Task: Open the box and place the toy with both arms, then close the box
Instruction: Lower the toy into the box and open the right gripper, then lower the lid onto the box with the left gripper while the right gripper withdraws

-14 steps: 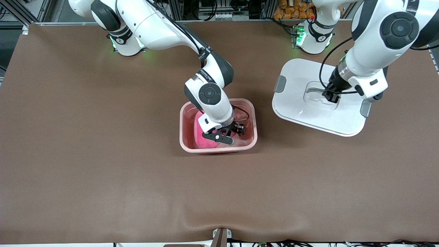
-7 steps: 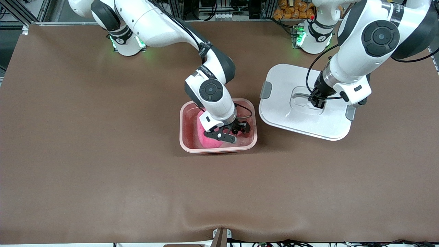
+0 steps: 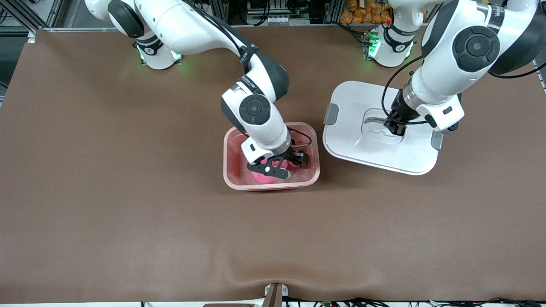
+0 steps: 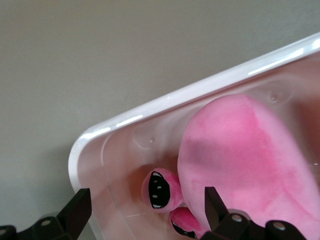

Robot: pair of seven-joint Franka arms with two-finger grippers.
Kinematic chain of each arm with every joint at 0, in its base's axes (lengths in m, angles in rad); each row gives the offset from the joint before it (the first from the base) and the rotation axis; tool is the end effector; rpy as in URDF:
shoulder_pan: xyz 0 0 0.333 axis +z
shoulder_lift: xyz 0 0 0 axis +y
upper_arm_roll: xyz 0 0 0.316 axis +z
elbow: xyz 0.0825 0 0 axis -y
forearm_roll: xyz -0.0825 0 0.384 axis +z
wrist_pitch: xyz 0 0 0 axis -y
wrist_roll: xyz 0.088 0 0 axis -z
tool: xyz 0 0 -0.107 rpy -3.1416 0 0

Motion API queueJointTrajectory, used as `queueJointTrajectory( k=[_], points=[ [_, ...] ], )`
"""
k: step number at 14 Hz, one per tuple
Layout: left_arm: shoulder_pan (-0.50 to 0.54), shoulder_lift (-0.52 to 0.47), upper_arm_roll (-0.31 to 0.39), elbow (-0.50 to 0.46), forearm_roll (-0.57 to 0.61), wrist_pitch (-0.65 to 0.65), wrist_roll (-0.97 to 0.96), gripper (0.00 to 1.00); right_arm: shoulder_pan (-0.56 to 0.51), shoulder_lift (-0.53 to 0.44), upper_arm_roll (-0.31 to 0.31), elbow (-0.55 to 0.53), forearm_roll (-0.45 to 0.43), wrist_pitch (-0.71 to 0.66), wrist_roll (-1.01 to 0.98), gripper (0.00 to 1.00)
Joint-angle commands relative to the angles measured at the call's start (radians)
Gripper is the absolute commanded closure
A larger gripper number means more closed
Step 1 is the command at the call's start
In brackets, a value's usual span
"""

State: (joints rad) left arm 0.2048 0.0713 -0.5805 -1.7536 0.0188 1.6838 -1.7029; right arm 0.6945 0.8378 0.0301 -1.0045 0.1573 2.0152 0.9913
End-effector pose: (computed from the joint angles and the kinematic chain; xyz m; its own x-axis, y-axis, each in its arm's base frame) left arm 0.5312 -0.1992 0.5138 0.2455 0.9694 -0.0037 0.9610 -0.2439 -0.1305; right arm 0.5892 0.5223 0.3704 0.9454 -0.3213 -0.0541 -0.3249 -0.9165 -0.2333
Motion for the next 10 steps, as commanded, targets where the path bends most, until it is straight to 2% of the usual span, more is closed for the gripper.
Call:
queueJointTrajectory(
  k=[1, 5, 10],
  points=[
    [-0.011, 0.018, -0.005, 0.025, -0.011, -0.003, -0.065, 1.00, -0.049, -0.037, 0.028, 0.012, 0.005, -0.053, 0.000, 0.00],
    [-0.074, 0.053, -0.006, 0.040, -0.008, 0.027, -0.188, 1.00, -0.108, -0.086, 0.043, 0.011, 0.011, -0.102, -0.002, 0.00],
    [-0.183, 0.163, -0.004, 0.126, 0.015, 0.051, -0.361, 1.00, -0.197, -0.131, 0.076, 0.011, 0.013, -0.164, -0.003, 0.00]
  ],
)
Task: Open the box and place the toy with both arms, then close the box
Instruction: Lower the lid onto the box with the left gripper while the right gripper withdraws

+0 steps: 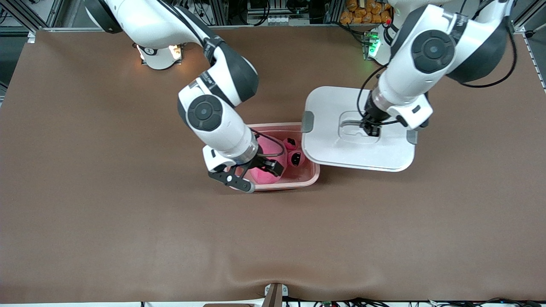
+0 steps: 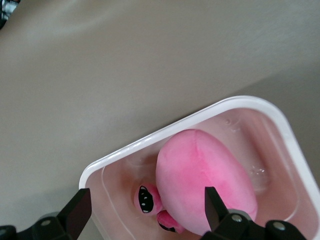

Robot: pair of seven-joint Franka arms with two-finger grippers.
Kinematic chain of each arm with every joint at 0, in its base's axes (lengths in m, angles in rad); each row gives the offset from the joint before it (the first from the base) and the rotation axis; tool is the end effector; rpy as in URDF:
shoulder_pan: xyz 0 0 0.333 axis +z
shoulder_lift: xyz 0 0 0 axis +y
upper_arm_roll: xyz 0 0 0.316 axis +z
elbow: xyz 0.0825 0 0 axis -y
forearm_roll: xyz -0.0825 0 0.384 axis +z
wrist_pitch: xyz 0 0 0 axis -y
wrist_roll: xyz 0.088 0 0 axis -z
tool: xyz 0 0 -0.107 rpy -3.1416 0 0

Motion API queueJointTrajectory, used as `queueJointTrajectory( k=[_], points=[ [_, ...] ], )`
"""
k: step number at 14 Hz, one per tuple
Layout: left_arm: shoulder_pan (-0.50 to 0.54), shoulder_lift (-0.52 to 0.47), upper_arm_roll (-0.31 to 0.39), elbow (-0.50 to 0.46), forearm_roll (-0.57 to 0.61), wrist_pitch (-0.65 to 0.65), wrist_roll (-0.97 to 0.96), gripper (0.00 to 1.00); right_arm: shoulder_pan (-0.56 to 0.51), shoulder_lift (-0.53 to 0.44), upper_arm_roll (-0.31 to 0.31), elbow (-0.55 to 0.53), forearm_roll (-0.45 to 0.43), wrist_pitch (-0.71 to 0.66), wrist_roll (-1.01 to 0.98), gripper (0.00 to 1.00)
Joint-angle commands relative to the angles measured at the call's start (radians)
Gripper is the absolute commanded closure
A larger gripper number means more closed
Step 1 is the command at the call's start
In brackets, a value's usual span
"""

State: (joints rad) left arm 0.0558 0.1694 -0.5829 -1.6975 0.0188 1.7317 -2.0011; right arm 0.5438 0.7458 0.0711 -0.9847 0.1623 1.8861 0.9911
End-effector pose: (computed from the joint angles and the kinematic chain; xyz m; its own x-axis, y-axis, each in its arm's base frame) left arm 0.5241 -0.2810 0.4951 0.0975 0.9950 -0.0234 0.9867 -0.0997 -0.1282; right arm 0.6340 0.4384 0.4398 0.9068 -0.4116 -0.0912 -0.4212 -0.8751 -0.2385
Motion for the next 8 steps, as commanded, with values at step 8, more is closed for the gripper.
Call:
queueJointTrajectory(
  k=[8],
  points=[
    [-0.175, 0.226, 0.000, 0.174, 0.127, 0.060, -0.278, 1.00, -0.257, -0.123, 0.160, -0.012, 0.008, -0.120, -0.015, 0.00]
  ],
)
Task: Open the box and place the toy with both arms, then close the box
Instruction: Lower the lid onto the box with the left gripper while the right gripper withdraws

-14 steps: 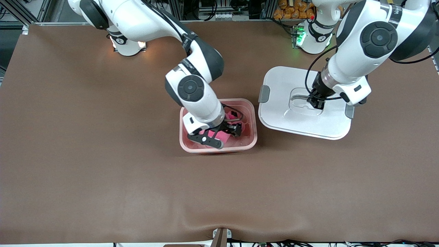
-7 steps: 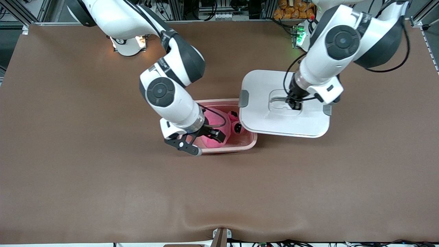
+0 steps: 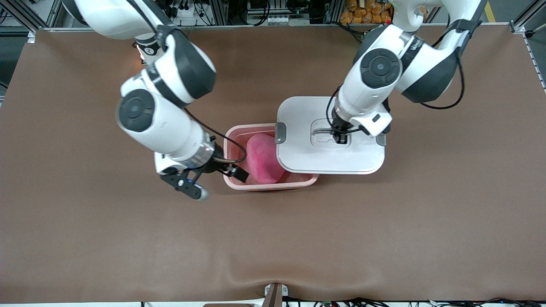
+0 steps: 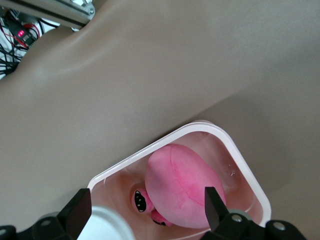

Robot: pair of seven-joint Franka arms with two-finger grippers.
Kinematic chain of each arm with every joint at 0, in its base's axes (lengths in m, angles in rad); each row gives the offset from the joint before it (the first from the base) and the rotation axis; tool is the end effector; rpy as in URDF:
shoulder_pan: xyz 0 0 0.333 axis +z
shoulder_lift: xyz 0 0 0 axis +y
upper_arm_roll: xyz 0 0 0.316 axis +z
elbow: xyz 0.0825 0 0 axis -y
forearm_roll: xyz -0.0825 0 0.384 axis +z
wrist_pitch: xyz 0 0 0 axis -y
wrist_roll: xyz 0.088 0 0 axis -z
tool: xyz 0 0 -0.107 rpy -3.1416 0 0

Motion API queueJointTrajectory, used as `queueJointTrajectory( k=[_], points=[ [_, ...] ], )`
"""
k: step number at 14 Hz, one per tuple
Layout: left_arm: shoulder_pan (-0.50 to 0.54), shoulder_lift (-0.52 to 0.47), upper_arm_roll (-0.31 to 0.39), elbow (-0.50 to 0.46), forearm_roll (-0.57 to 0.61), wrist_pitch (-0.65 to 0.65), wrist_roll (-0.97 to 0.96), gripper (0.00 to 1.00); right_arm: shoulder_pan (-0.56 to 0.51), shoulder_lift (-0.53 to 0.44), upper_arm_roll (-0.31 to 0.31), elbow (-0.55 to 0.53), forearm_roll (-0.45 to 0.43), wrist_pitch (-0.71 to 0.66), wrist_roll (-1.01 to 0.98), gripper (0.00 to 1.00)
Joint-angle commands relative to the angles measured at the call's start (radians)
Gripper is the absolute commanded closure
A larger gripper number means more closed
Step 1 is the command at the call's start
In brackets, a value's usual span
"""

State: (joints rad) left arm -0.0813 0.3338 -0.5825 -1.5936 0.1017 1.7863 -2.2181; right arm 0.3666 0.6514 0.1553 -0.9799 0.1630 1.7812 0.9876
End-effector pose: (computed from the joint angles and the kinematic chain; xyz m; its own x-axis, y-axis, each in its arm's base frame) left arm 0.5303 -0.3534 0.4594 0.0239 0.9996 -0.0159 0.9927 -0.0256 -0.1183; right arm 0.6605 0.3501 0.5068 0.8660 -0.4828 -0.1301 -0.4996 -0.8251 -0.2637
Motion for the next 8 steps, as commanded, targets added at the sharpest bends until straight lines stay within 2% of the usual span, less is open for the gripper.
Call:
queueJointTrajectory(
  k=[1, 8],
  points=[
    [-0.052, 0.083, 0.000, 0.092, 0.061, 0.013, -0.090, 1.00, -0.106, -0.030, 0.096, -0.017, 0.007, -0.037, -0.012, 0.00],
    [-0.146, 0.191, 0.009, 0.178, 0.101, 0.067, -0.189, 1.00, -0.211, -0.076, 0.112, -0.022, 0.009, -0.100, -0.012, 0.00]
  ],
)
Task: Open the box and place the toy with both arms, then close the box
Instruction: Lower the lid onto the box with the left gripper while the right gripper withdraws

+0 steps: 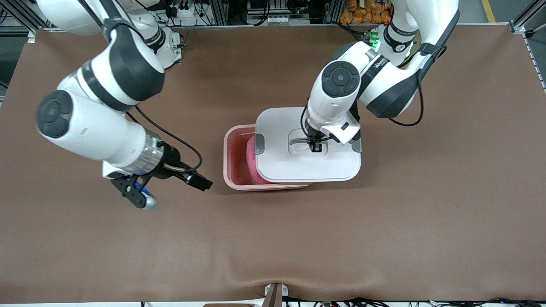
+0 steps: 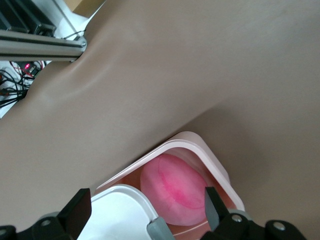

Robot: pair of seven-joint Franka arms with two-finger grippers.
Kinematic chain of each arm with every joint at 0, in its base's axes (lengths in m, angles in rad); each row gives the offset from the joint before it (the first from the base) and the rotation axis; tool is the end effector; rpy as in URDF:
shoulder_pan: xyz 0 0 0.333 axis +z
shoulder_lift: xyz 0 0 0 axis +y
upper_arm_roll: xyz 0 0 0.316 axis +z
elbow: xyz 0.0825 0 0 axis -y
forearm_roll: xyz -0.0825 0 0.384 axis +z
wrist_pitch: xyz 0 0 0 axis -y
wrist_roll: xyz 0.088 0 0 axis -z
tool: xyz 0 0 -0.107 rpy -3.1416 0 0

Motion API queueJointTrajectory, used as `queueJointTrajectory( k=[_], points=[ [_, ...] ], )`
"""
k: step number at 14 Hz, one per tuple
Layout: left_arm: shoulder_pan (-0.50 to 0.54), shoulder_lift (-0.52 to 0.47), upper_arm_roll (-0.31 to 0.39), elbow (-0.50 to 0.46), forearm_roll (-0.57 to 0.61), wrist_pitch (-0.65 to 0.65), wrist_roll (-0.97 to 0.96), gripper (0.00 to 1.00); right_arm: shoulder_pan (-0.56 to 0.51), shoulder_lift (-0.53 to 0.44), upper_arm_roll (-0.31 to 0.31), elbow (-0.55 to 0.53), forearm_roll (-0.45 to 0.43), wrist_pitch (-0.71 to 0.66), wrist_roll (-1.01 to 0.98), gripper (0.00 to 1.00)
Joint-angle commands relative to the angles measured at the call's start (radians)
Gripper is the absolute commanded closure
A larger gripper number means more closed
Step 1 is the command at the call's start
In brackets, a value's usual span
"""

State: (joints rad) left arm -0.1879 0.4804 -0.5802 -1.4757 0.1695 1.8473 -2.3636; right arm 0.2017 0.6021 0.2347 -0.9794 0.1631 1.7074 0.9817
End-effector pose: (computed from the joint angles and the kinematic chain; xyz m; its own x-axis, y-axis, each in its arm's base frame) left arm 0.5373 -0.4132 0.4327 -0.0262 0.9986 -0.0450 0.9958 0.0222 -0.0885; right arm 0.6781 0.2705 0.5409 0.8235 -0.5418 -0.1683 -0.5671 -0.7775 -0.2718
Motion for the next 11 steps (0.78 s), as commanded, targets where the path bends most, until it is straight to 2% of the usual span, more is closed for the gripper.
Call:
queueJointTrajectory(
  k=[1, 3, 7, 11],
  points=[
    [-0.056, 0.059, 0.006, 0.072, 0.047, 0.007, -0.058, 1.00, -0.063, -0.034, 0.047, -0.022, 0.009, -0.041, -0.008, 0.00],
    [-0.071, 0.081, 0.007, 0.087, 0.067, 0.023, -0.092, 1.00, -0.099, -0.041, 0.080, -0.022, 0.009, -0.075, -0.032, 0.00],
    [-0.102, 0.112, 0.016, 0.087, 0.087, 0.111, -0.143, 1.00, -0.117, -0.082, 0.066, -0.022, -0.002, -0.150, -0.147, 0.00],
    [-0.206, 0.125, 0.095, 0.097, 0.096, 0.115, -0.157, 1.00, -0.186, -0.103, 0.075, -0.022, -0.002, -0.225, -0.254, 0.00]
  ],
)
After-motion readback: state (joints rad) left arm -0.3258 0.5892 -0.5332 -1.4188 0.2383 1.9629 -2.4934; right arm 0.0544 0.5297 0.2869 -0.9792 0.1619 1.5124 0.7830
